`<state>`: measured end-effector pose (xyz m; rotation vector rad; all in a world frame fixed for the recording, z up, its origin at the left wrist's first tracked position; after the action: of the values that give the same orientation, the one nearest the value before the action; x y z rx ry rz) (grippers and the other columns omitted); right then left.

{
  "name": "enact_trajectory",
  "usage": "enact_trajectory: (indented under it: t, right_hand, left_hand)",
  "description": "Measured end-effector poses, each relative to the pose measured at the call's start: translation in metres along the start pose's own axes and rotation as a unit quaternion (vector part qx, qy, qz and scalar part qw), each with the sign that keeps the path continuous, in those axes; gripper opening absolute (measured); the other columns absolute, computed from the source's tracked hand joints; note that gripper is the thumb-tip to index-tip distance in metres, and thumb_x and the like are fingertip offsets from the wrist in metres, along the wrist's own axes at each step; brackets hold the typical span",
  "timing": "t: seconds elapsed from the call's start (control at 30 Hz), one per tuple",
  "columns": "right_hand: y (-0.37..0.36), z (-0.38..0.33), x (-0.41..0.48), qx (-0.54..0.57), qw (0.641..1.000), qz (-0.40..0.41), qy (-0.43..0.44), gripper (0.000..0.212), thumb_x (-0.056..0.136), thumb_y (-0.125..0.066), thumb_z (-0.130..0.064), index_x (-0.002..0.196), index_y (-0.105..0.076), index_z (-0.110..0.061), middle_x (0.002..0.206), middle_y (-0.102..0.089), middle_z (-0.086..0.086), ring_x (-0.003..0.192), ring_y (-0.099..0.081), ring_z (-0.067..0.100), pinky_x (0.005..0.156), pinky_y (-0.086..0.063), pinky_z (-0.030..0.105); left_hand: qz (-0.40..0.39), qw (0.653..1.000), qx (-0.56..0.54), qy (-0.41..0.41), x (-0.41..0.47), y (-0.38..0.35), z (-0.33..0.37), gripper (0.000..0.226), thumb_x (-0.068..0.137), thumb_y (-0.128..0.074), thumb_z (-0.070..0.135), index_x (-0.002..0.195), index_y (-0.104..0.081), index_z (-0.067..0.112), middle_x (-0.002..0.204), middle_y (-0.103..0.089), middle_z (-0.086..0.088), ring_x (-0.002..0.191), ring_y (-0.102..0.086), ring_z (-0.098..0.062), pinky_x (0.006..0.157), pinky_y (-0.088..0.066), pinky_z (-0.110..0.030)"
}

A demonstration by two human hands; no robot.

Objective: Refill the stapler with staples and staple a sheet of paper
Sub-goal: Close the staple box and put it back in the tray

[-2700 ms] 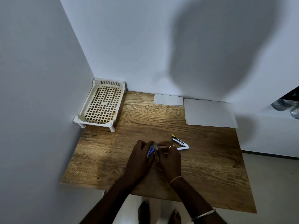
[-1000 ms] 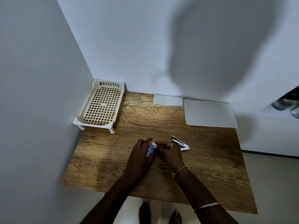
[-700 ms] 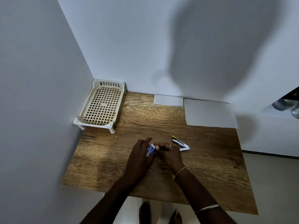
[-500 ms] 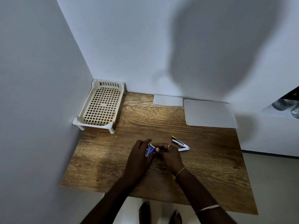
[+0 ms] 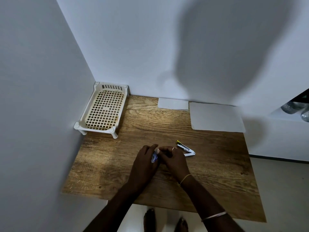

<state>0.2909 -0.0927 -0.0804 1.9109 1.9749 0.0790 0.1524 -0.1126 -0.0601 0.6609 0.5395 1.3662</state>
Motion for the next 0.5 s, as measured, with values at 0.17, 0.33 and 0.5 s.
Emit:
enact_trajectory:
  t: [0.17,0.33,0.5]
  right_hand:
    - [0.002,0.004,0.001,-0.010,1.000,-0.002,0.013,0.012,0.093,-0.070,-0.024,0.097,-0.081,-0.021,0.089,-0.079,-0.009,0.089,-0.073,0.003,0.082,-0.059,0.032]
    - [-0.001,0.023,0.003,0.171,0.975,-0.002,-0.143,0.012,0.090,-0.074,-0.019,0.095,-0.080,-0.010,0.093,-0.077,0.018,0.083,-0.069,0.027,0.077,-0.050,0.040]
    - [-0.008,0.037,-0.002,0.266,0.924,0.009,-0.275,0.013,0.086,-0.072,-0.010,0.075,-0.078,-0.007,0.091,-0.070,0.027,0.083,-0.062,0.036,0.073,-0.044,0.042]
  left_hand:
    - [0.005,1.000,0.001,0.008,0.001,-0.002,-0.002,0.056,0.091,-0.073,0.023,0.143,-0.053,0.017,0.129,-0.060,-0.004,0.115,-0.057,-0.016,0.088,-0.040,-0.018]
    - [0.003,1.000,0.001,0.007,0.003,-0.003,-0.002,0.060,0.088,-0.077,0.024,0.143,-0.053,0.018,0.128,-0.060,-0.005,0.113,-0.057,-0.017,0.089,-0.040,-0.020]
    - [0.003,1.000,0.001,0.004,0.003,-0.004,-0.002,0.063,0.086,-0.078,0.024,0.143,-0.052,0.019,0.126,-0.060,-0.003,0.111,-0.056,-0.013,0.088,-0.040,-0.019]
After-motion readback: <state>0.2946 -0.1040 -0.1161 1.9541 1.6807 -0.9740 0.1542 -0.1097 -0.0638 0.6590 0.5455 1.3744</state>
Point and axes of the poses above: each hand's wrist, its own x-axis towards the middle knuckle, its own y-axis out of the back of the hand, z = x × y, the point moved 7 cm from there along x, towards the middle knuckle
